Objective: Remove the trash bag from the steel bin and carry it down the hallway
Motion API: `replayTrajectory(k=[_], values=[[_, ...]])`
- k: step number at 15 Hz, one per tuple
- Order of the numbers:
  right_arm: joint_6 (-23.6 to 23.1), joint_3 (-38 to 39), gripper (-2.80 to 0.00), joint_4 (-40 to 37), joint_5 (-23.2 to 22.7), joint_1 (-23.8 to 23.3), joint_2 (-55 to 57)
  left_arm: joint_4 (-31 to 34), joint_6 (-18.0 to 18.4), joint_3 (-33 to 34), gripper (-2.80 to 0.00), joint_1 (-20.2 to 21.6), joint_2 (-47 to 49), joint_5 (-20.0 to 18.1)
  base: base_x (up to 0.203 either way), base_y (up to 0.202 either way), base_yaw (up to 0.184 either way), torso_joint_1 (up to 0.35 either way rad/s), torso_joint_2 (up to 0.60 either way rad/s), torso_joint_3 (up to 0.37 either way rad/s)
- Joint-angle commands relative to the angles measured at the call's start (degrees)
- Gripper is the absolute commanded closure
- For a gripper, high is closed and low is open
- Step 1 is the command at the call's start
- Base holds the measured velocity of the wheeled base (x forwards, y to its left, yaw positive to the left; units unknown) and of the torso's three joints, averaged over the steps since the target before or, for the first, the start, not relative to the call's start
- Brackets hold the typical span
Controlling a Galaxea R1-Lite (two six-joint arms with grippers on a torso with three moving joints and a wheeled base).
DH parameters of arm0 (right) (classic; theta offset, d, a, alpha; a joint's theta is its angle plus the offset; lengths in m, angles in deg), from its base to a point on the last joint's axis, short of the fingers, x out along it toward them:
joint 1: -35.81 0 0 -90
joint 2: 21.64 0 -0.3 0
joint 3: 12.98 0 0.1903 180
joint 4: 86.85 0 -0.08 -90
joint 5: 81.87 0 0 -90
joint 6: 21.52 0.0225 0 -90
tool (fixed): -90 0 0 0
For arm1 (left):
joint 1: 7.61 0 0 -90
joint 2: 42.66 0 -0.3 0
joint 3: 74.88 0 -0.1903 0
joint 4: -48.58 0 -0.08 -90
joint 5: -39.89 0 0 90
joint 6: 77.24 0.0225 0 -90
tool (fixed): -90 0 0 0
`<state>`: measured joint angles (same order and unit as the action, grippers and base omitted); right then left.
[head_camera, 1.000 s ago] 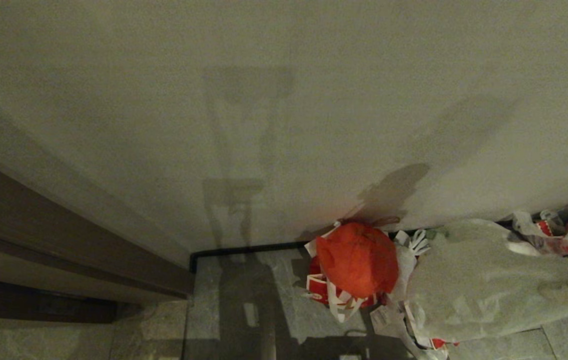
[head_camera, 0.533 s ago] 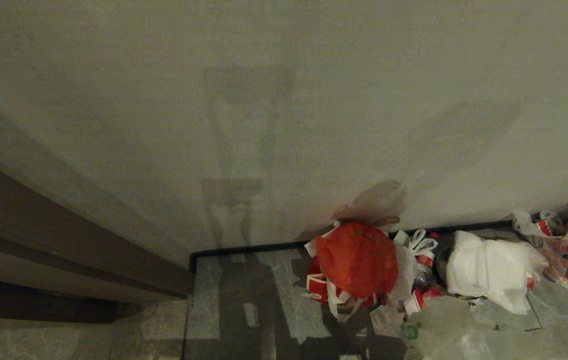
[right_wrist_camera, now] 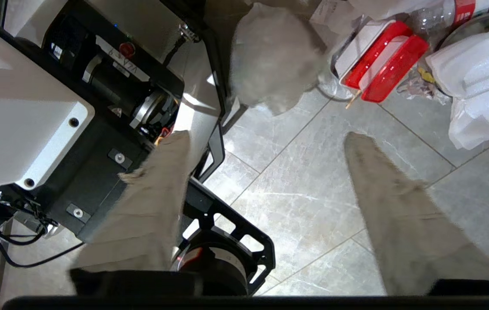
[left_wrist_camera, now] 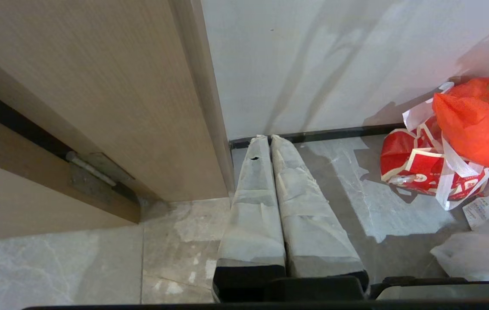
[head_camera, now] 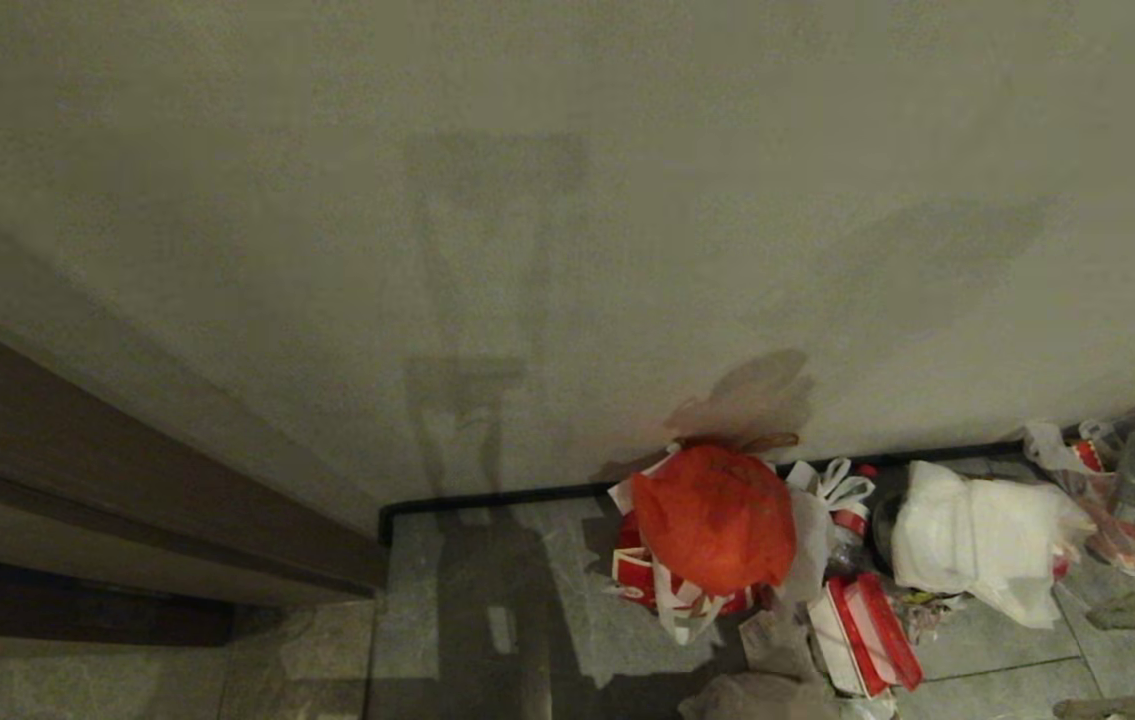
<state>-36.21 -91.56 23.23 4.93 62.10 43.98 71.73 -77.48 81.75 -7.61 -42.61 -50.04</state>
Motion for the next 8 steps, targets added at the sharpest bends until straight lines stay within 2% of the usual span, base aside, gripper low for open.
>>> replayTrajectory(k=[1, 3, 6, 7, 8], values=[[0.0, -0.2, -2.80, -0.1, -0.1, -0.1, -0.5, 0.0, 0.0, 0.0, 0.00, 0.0, 0.0, 0.0, 0.000, 0.000, 0.000, 0.000, 0.00, 0.000], [0.6, 0.3, -2.80, 2.1, -0.1, -1.8, -1.8, 0.0, 0.0, 0.0, 0.00, 0.1, 0.0, 0.0, 0.000, 0.000, 0.000, 0.000, 0.00, 0.000], [0.8, 3.8, -2.80, 8.5, -0.1, -10.3, -6.0, 0.0, 0.0, 0.0, 0.00, 0.0, 0.0, 0.0, 0.000, 0.000, 0.000, 0.000, 0.00, 0.000], [0.9, 5.5, 0.00, 9.9, -0.2, -13.2, -8.3, 0.0, 0.0, 0.0, 0.00, 0.0, 0.0, 0.0, 0.000, 0.000, 0.000, 0.000, 0.00, 0.000], [0.9, 7.4, 0.00, 10.7, -0.4, -16.2, -10.8, 0.0, 0.0, 0.0, 0.00, 0.0, 0.0, 0.0, 0.000, 0.000, 0.000, 0.000, 0.00, 0.000]])
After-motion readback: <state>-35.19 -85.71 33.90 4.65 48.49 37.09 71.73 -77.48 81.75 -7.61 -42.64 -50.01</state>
